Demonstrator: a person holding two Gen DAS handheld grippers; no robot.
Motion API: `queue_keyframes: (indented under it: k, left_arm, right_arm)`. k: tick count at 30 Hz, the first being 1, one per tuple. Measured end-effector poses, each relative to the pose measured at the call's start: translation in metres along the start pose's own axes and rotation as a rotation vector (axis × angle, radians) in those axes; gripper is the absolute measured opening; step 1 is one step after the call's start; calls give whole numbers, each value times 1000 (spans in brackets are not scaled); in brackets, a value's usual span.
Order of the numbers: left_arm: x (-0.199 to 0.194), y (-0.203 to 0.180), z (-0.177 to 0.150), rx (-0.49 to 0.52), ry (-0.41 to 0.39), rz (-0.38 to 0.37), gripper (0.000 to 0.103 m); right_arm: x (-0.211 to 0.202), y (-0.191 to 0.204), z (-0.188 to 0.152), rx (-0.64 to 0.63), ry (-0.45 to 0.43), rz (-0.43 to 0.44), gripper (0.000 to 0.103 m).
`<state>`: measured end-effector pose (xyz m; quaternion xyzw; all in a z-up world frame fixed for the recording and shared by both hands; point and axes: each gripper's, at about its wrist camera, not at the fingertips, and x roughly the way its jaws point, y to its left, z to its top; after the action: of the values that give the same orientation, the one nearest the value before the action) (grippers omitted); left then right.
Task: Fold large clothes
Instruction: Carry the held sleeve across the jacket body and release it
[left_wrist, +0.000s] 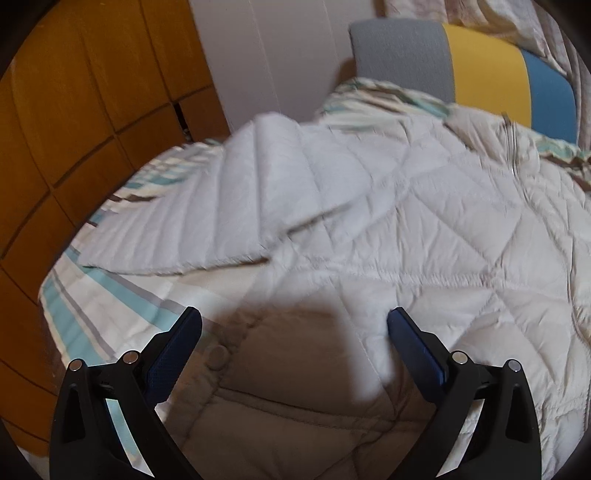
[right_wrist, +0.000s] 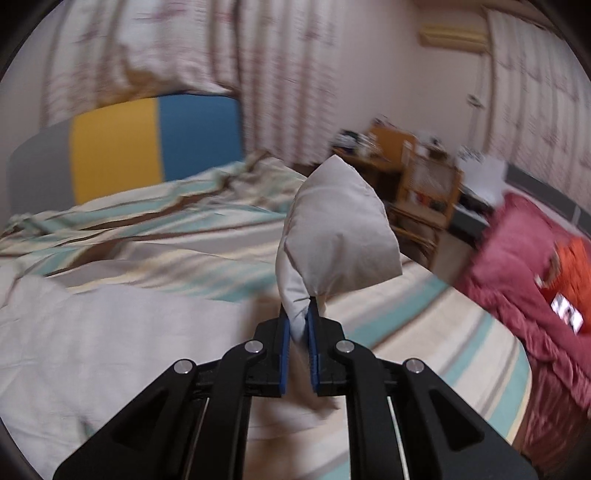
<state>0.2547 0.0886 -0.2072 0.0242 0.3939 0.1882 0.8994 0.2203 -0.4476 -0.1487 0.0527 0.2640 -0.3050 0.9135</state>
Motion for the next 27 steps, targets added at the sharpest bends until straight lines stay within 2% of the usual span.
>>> queue_keyframes:
  k: [2, 10, 20, 24, 27]
  left_arm:
    - [-1, 5, 1, -21, -7, -2, 100]
    - [18, 15, -5, -73, 76, -29, 100]
    - [21, 16, -10, -99, 80, -59, 100]
    - [21, 16, -10, -100, 80, -59, 100]
    - [21, 16, -11, -103, 80, -62, 100]
  right_arm:
    - [-13, 26, 5, -33, -17, 62, 8]
    - [-56, 146, 4, -222, -58, 292, 8]
    - [-88, 269, -46, -438, -62, 471, 8]
    - [-95, 305, -70, -517, -45, 543, 7]
    - [-106, 330, -89, -603, -73, 584, 7]
